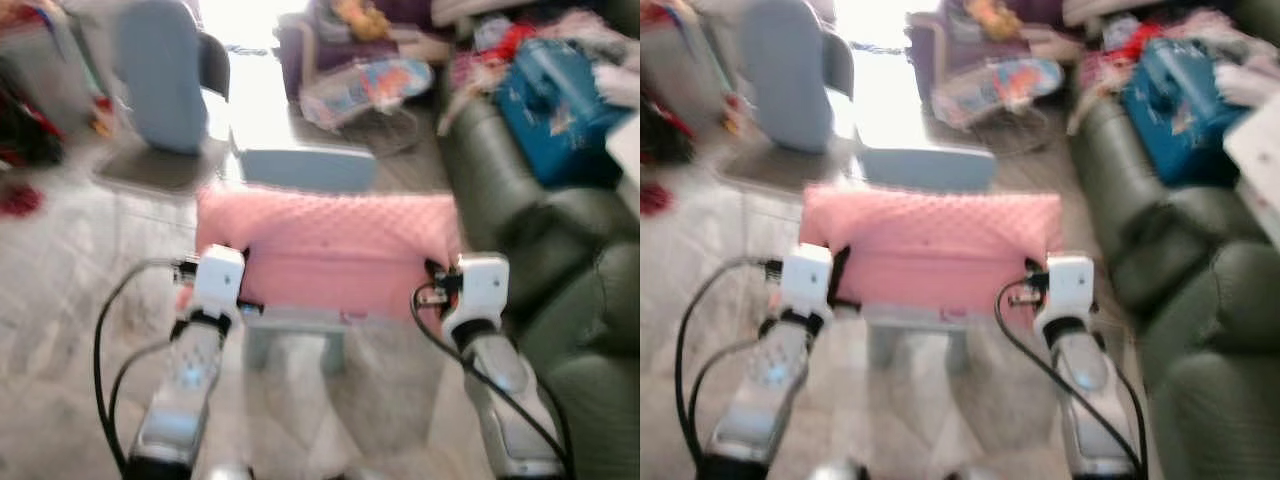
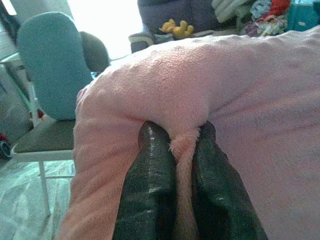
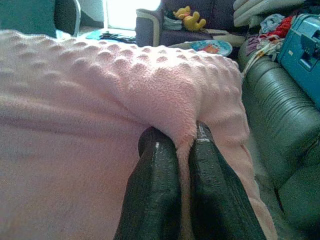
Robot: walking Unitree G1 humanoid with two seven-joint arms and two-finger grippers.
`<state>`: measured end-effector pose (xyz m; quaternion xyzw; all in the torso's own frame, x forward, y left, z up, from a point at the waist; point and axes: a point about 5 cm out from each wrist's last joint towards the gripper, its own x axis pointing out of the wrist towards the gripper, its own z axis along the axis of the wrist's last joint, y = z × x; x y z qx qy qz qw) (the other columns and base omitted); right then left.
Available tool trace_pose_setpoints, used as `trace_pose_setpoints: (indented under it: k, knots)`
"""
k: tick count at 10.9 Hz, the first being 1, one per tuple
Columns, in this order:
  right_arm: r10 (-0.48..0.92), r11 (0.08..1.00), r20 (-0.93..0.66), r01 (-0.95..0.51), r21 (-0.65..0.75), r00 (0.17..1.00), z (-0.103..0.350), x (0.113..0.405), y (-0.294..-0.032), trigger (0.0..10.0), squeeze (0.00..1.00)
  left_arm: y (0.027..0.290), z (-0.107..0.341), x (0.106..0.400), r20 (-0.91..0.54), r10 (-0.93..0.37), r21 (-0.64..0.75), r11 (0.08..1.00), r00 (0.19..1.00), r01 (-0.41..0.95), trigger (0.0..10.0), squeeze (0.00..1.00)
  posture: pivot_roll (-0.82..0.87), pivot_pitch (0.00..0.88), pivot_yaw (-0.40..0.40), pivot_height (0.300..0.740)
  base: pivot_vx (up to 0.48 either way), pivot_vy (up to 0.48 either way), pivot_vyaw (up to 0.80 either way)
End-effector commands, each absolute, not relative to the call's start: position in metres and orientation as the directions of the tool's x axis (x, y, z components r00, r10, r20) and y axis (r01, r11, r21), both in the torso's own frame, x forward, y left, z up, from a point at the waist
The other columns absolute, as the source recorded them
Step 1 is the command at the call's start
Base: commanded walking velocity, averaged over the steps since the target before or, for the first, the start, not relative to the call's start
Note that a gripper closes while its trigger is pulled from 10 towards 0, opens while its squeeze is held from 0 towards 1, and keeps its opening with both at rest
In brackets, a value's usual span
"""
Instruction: Move the pillow to the sofa
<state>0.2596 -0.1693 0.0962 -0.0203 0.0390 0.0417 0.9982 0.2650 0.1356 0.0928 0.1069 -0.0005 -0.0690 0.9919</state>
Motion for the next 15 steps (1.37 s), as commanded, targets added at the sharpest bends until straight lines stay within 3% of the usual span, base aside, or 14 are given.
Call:
trace_pose_setpoints:
  k: [1, 4, 9, 13, 15]
  knots:
    - [0.044, 0.997, -0.058, -0.047, -0.057, 0.997, 0.102, 0.265, -0.179, 10.0, 0.00, 0.140, 0.099, 0.267, 0.007, -0.139, 0.210, 0.968, 0.990, 0.134, 10.0, 0.00, -0.03, 0.029, -0.039, 0.740, 0.000, 0.000, 0.00]
    - [0.050, 0.996, -0.055, -0.054, -0.066, 0.997, 0.103, 0.269, -0.178, 10.0, 0.00, 0.135, 0.105, 0.270, 0.030, -0.206, 0.189, 0.962, 0.978, 0.197, 10.0, 0.00, -0.04, 0.047, -0.044, 0.740, 0.000, 0.000, -0.80]
    - [0.061, 0.996, -0.072, -0.066, -0.062, 0.996, 0.097, 0.265, -0.174, 10.0, 0.00, 0.128, 0.102, 0.265, 0.022, -0.259, 0.173, 0.952, 0.966, 0.252, 10.0, 0.00, -0.04, 0.061, -0.045, 0.740, 0.256, 0.000, -0.64]
    - [0.058, 0.997, -0.089, -0.062, -0.053, 0.994, 0.092, 0.259, -0.175, 10.0, 0.00, 0.125, 0.099, 0.262, 0.008, -0.275, 0.161, 0.949, 0.961, 0.270, 10.0, 0.00, -0.04, 0.056, -0.048, 0.740, 0.000, 0.000, 0.00]
    - [0.057, 0.997, -0.089, -0.062, -0.053, 0.994, 0.091, 0.259, -0.175, 10.0, 0.00, 0.124, 0.099, 0.262, 0.010, -0.289, 0.155, 0.946, 0.957, 0.284, 10.0, 0.00, -0.04, 0.051, -0.052, 0.740, 0.154, 0.000, -0.80]
